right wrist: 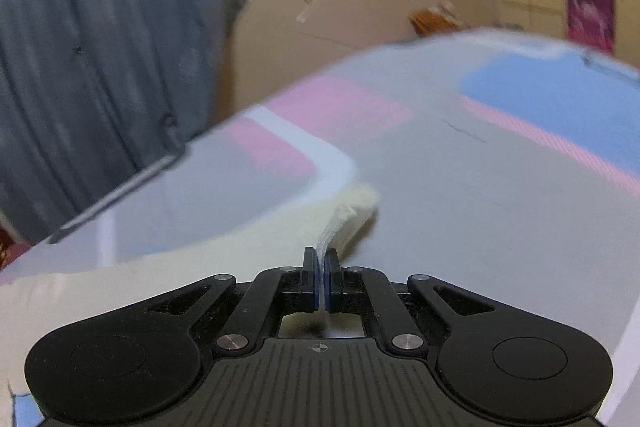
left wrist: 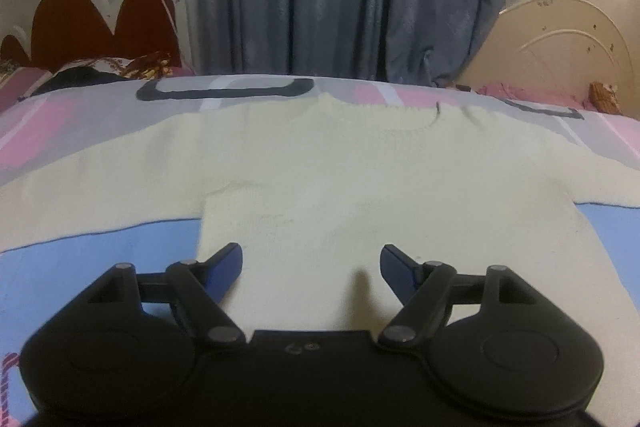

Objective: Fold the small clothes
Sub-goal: 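Grasp the sweater sleeve cuff with the right gripper and lift it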

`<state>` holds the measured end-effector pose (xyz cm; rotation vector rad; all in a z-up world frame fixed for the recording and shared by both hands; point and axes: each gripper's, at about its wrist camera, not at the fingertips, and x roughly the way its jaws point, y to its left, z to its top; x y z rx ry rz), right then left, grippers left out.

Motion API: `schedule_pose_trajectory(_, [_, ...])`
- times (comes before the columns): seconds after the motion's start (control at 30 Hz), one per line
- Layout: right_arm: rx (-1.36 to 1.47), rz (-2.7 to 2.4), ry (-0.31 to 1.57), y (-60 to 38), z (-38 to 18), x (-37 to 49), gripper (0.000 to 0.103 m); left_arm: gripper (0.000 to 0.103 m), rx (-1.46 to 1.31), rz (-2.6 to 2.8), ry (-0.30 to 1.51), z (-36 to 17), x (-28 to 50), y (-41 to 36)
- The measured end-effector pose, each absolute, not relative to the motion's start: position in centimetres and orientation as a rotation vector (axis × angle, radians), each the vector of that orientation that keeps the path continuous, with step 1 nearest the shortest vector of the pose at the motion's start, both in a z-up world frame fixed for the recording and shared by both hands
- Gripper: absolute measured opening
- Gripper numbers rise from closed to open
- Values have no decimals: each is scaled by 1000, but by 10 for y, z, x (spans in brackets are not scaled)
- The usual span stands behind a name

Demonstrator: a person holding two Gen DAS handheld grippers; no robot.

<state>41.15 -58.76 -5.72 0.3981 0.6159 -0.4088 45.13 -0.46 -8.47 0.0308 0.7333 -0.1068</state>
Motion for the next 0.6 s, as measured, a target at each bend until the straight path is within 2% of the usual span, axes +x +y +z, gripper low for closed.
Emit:
schedule_pose_trajectory(0.1, [307,-256,566,-521,-36,428,1,66,7,-91,729,-83,455,5])
schedule_pose_trajectory(0.2, [233,-70,542,-438,-22,443,1,54,-54,-100,728,-83,465,16])
schedule_pose_trajectory(0.27, [215,42,550,-385,-20,453,1,44,-79,-111,734,-83,474,21])
schedule_pose_trajectory(0.33, [166,142,568,-326,-22,458,1,40,-99,-138,734,-81,482,22])
schedule_pose_trajectory(0.5, [25,307,586,-223,-38,462,1,43,-131,-157,724,-76,494,24])
schedule_pose_trajectory(0.53, [17,348,611,-210,-45,462,1,47,-144,-155,731,-78,496,24])
schedule_pose_trajectory(0.57, [5,396,650,-201,-53,464,2,56,-157,-156,739,-80,498,23])
schedule_pose_trajectory(0.6, [-39,419,690,-190,-62,465,5,61,-170,-161,746,-81,500,22])
